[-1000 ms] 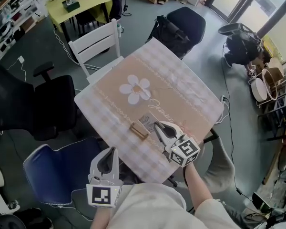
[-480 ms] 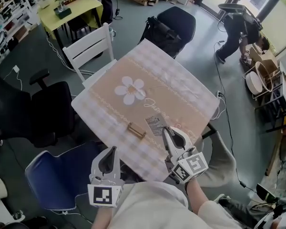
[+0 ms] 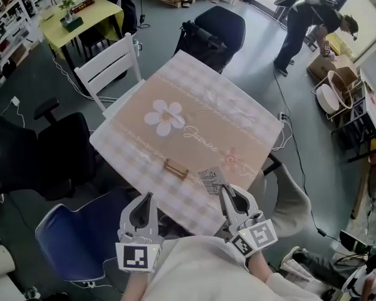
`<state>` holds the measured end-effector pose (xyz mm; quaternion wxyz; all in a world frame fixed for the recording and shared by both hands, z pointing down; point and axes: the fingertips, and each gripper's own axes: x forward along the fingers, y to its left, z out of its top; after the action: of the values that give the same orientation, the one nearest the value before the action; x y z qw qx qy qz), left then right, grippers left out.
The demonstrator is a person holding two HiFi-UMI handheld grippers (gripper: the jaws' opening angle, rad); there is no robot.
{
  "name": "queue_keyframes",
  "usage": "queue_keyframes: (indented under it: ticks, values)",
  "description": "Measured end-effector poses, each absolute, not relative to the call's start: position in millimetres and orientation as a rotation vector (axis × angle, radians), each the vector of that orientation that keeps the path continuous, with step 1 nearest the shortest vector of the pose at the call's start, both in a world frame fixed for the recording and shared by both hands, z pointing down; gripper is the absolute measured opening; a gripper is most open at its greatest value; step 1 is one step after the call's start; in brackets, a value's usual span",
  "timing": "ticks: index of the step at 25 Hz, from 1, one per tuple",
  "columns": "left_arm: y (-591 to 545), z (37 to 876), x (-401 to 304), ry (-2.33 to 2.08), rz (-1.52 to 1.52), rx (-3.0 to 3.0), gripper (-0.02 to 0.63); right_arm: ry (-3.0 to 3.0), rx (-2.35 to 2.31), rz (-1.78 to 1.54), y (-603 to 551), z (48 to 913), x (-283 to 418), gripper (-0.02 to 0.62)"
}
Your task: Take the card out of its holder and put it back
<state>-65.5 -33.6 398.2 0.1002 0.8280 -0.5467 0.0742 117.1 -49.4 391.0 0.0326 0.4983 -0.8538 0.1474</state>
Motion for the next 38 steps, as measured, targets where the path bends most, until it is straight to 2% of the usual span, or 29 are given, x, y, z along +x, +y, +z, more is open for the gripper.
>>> queue_keyframes:
  ticks: [38]
  values:
    - [-19,393,-45,-1.588,0.203,2.456,0.002,-2.654,1.480,0.432,-22,396,114,0.018]
